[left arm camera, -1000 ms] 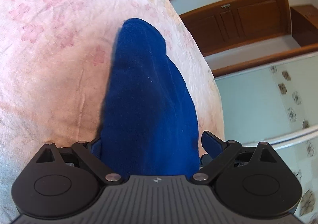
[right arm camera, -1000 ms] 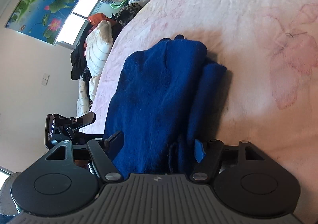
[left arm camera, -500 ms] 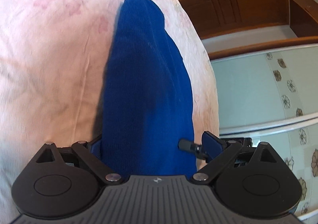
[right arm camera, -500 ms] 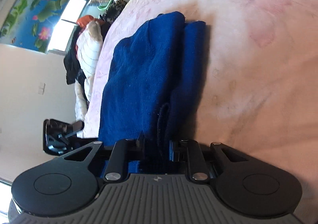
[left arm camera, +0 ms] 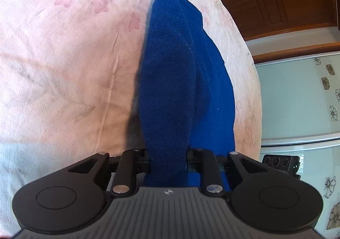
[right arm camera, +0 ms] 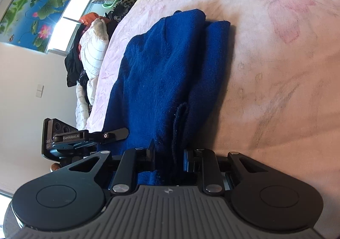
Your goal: Fold small clothes
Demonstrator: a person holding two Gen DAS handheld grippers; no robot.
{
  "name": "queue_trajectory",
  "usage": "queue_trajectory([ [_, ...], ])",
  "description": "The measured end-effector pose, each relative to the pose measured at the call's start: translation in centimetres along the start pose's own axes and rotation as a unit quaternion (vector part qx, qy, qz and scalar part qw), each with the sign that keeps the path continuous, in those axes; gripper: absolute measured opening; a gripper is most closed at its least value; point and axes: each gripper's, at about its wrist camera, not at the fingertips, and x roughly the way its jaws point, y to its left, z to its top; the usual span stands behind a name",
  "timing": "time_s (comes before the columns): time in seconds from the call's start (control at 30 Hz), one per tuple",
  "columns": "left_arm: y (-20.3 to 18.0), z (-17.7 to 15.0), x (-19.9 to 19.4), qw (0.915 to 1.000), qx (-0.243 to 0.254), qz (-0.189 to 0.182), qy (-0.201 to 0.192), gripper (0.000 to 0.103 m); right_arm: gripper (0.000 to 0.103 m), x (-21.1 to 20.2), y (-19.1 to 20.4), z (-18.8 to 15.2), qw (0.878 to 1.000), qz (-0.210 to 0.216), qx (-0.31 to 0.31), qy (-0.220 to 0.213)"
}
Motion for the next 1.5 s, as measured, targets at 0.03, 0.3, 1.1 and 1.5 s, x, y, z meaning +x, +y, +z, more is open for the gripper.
queue_trajectory([
  [0.03,0.2,0.0,-0.1,1.0,-0.001,0.0,-0.001,0.027,0.026,0.0,0.2,-0.2,1.0,-0.008,-0.005,-0.005],
  [0.3,2.2,-2.9,-1.8,0.997,-0.003,-0.077,-0.012,0.081,0.054,-0.9,0.4,-3.0,0.999,0.019,-0.029,0.023],
  [1.1,1.9,-11.4,-3.7,0.9978,0.06,0.009,0.027,0.013,0.015,-4.0,1.2,-13.7,0.998,0.035,0.029,0.041],
  [1.5,0.1,-13.3,-9.3,0.9818,0.138,0.057,-0.117,0.079,0.057,-8.1,1.1,-14.4,0.998,0.023,0.018,-0.057],
])
